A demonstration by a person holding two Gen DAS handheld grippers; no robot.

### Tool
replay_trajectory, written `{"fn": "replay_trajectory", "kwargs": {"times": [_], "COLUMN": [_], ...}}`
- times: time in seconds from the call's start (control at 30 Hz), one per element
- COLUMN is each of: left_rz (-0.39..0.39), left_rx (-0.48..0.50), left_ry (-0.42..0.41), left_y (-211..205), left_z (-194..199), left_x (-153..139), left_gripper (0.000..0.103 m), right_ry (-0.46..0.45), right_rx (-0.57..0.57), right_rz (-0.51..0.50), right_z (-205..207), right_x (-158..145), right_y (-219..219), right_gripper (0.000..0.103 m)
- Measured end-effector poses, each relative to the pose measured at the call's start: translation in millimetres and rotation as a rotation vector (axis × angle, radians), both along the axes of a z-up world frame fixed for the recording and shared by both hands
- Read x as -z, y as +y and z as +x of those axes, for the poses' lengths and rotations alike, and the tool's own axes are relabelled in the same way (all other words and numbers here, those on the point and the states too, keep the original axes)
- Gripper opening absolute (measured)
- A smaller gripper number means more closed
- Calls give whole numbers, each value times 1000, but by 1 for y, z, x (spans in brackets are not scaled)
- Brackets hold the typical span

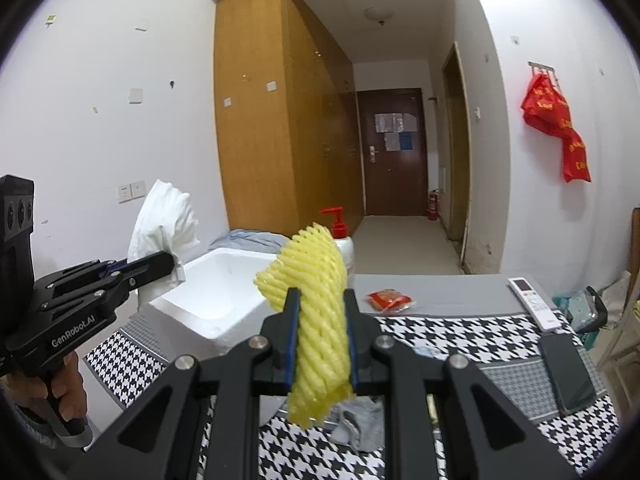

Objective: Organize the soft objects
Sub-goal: 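Carry the white cloth and yellow foam net over the white foam box with both tools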

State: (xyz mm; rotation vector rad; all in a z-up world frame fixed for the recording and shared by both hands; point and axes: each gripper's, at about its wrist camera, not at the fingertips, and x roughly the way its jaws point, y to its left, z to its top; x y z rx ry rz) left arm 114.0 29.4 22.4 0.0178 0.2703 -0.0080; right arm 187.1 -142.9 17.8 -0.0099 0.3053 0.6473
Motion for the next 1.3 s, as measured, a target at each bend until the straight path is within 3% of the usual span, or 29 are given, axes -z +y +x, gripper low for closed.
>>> {"fn": "replay_trajectory", "kwargs": {"times": [0.57, 1.0, 1.3], "left_rz": [-4, -17, -28], "left_rx": [-56, -58, -32], "left_ry": [2, 40, 78], "left_y": [25, 43, 50], "left_z": [-16, 4, 28], "left_x": [-3, 1, 7], "left_gripper": [7, 7, 7], "right_ry": [-24, -25, -23], "right_rx": [-90, -133, -98], "right_rz": [-14, -23, -21], "right_z": [-8, -1, 6], "right_x": [-6, -10, -9], "right_y": [32, 56, 48], "right_gripper": [23, 23, 23]}}
